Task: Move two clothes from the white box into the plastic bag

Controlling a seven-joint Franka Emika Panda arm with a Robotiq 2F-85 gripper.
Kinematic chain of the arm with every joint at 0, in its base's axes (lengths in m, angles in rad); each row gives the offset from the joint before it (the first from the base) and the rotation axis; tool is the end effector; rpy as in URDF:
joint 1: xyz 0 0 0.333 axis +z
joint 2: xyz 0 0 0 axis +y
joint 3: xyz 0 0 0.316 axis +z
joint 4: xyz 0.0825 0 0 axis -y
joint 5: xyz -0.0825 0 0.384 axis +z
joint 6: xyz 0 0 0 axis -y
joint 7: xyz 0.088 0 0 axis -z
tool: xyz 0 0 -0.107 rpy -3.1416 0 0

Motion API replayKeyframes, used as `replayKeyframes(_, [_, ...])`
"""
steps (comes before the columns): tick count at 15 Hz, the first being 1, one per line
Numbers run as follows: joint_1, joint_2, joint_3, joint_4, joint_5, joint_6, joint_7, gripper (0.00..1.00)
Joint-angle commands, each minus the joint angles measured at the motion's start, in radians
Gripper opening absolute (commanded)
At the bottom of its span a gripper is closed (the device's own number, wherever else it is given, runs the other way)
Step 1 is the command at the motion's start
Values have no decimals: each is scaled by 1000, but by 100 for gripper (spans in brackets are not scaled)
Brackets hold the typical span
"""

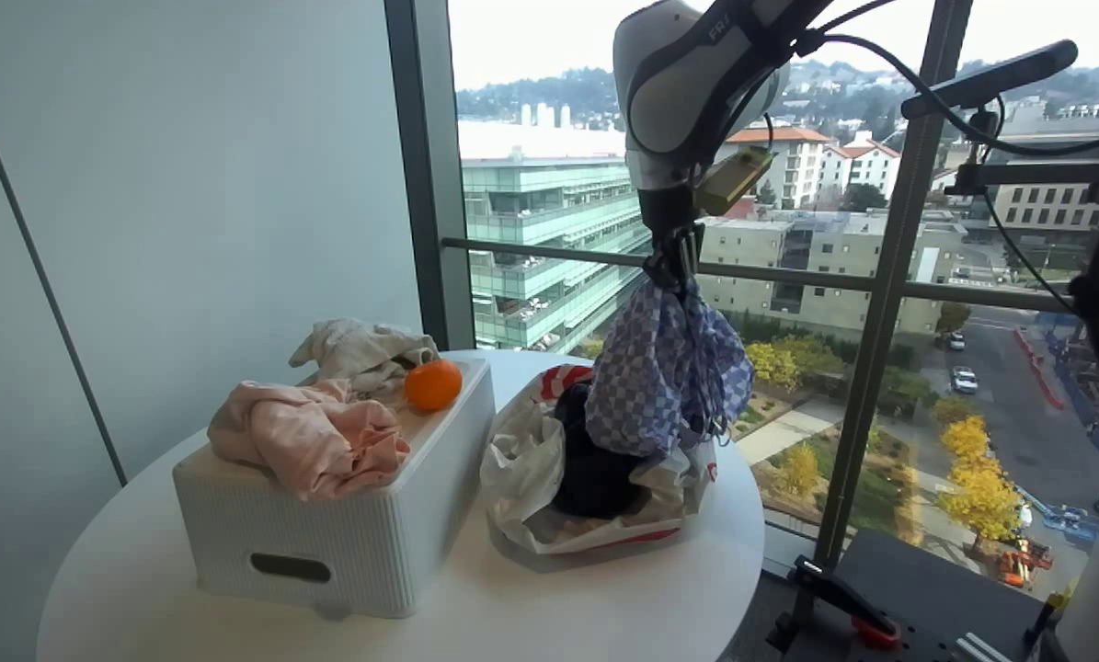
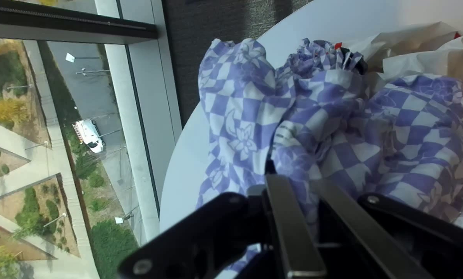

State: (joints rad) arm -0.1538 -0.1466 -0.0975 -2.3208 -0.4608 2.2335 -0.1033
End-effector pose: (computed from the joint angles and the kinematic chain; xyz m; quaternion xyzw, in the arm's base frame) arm 0.4755 -0.1365 0.4082 0.9817 0.0631 -0.0021 0.1796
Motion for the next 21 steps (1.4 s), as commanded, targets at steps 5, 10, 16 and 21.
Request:
replayKeyframes(5, [124, 275, 89, 253, -15, -129, -145, 3])
replayKeyframes(10, [168, 314, 115, 324, -32, -112, -216, 3])
replayKeyframes(16, [125, 366, 111, 392, 145, -122, -411, 3])
replayKeyframes(21, [53, 429, 93, 403, 280, -115, -520, 3])
